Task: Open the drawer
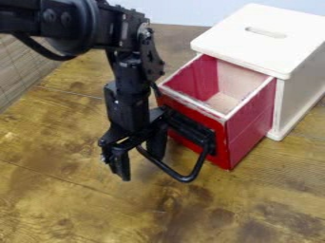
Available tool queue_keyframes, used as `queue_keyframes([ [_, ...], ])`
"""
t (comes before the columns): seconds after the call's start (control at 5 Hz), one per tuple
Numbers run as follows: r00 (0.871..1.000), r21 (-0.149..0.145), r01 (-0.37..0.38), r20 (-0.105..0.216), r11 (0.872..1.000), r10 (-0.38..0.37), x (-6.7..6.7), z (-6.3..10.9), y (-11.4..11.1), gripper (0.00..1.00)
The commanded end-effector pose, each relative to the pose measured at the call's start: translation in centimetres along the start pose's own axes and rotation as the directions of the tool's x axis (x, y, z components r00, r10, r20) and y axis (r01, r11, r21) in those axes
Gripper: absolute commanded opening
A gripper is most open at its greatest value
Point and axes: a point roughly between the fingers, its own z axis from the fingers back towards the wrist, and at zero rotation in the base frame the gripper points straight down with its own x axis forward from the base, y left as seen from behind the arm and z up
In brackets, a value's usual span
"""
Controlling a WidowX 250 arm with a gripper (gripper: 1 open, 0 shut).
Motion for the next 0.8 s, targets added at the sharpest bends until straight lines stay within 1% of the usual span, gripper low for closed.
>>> queue_keyframes([
  [0.0, 0.999, -0.055, -0.050, 0.016, 0.997, 0.051, 0.6, 1.1, -0.3, 1.00],
  [0.2, 0.999, -0.057, -0.033, 0.018, 0.998, 0.034, 0.6, 0.9, 0.1, 1.00],
  [0.4, 1.000, -0.062, -0.014, 0.015, 0.998, 0.015, 0.6, 1.3, 0.5, 1.00],
  [0.6, 1.000, -0.069, 0.003, 0.009, 0.998, -0.002, 0.5, 2.0, 0.9, 1.00],
])
